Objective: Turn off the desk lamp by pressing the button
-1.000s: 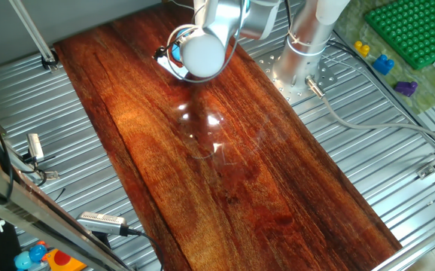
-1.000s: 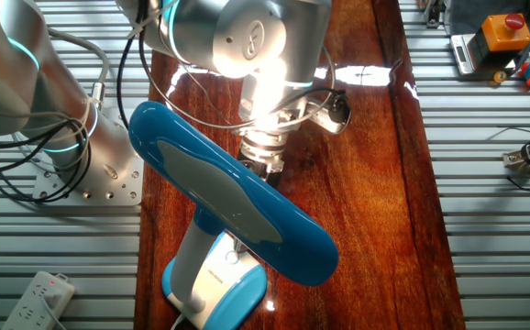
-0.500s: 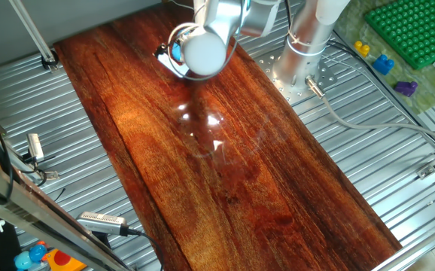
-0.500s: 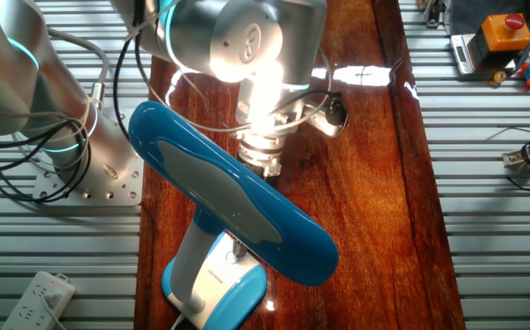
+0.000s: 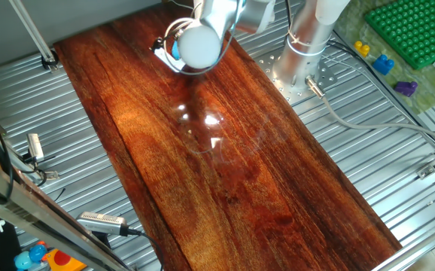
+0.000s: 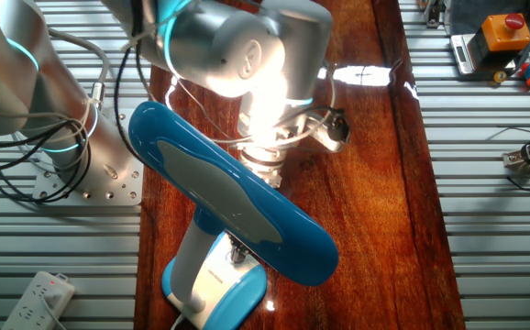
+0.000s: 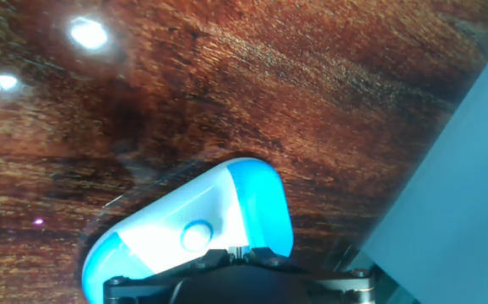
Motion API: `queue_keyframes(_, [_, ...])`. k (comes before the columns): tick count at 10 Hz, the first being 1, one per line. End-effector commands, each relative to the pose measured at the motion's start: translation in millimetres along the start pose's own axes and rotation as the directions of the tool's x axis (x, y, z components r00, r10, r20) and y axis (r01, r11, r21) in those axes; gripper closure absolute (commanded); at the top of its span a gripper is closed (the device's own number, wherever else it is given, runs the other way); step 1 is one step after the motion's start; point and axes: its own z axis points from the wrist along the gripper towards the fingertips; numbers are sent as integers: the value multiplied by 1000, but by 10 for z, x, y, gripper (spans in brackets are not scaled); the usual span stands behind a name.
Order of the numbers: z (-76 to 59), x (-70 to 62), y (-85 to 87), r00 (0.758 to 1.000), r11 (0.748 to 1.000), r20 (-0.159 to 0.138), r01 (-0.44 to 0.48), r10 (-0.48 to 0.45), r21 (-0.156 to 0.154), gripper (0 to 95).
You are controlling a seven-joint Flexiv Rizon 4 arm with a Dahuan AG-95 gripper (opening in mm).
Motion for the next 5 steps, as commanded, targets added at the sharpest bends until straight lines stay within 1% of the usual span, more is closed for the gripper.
queue_keyframes(1, [-4,26,-5,1000,1000,-6,-12,12,-26,950])
queue_keyframes(3, [-10,20,3,1000,999,-16,-21,21,-24,950])
queue_keyframes(5, [-13,27,6,999,1000,-22,-28,28,-8,950])
